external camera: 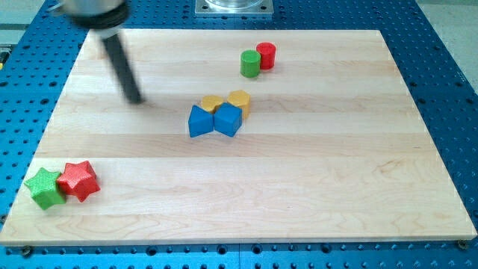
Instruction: Drag the red circle into the green star red star
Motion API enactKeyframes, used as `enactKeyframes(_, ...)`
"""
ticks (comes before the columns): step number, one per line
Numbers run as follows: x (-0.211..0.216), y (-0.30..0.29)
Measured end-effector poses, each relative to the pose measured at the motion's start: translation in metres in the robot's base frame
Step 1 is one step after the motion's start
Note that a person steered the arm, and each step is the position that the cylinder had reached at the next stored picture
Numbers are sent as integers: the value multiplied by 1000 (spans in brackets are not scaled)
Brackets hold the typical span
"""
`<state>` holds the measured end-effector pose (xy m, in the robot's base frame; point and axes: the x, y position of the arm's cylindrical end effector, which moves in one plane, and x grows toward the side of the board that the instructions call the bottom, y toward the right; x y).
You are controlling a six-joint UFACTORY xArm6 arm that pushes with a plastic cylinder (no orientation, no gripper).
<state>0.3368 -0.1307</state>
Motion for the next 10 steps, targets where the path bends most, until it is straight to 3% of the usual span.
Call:
enactKeyframes(1,-78,114)
enactKeyframes(2,-121,225)
enactKeyframes(3,-87,254)
enactKeyframes(4,-56,120)
enactKeyframes(5,-16,46)
enactKeyframes(6,-25,36)
enactKeyframes(7,17,-21)
enactKeyframes(8,52,-29)
enactKeyframes(9,-7,-26)
enactKeyframes(10,-1,-76)
